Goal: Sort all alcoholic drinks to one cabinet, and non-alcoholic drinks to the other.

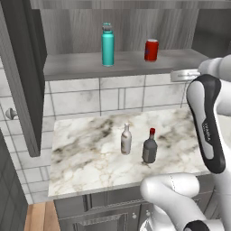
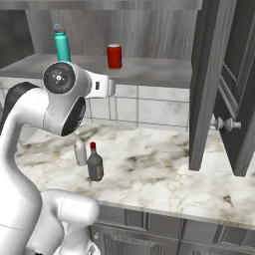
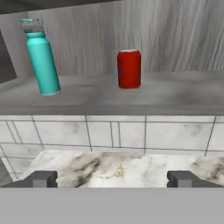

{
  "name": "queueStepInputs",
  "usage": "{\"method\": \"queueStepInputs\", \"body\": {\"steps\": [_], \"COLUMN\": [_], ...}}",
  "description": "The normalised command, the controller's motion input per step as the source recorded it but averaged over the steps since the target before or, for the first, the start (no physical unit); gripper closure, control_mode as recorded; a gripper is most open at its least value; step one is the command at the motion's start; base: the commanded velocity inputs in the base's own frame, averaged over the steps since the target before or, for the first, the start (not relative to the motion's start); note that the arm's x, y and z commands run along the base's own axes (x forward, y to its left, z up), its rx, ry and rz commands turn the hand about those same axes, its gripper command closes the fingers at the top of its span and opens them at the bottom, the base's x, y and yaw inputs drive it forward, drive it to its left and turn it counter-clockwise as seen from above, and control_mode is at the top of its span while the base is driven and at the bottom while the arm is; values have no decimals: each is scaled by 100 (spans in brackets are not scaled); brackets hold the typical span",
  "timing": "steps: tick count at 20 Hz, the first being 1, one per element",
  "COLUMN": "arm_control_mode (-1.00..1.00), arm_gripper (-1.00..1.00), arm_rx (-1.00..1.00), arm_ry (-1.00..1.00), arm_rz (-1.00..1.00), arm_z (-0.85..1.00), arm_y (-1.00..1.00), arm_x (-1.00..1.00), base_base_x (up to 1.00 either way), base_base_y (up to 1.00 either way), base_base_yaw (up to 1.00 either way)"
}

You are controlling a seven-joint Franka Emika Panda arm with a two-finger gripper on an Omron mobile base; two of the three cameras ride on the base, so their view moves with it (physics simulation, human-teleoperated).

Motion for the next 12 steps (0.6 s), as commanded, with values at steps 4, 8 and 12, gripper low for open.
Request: {"method": "queueStepInputs", "body": {"steps": [4,8,12], "arm_control_mode": [-100,-100,-100], "arm_gripper": [-100,-100,-100], "arm_rx": [0,0,0], "arm_ry": [6,0,0], "arm_rz": [8,8,9], "arm_z": [-68,-59,-46], "arm_y": [0,0,0], "arm_x": [1,0,0], "base_base_x": [0,0,0], "base_base_y": [0,0,0], "base_base_yaw": [0,0,0]}}
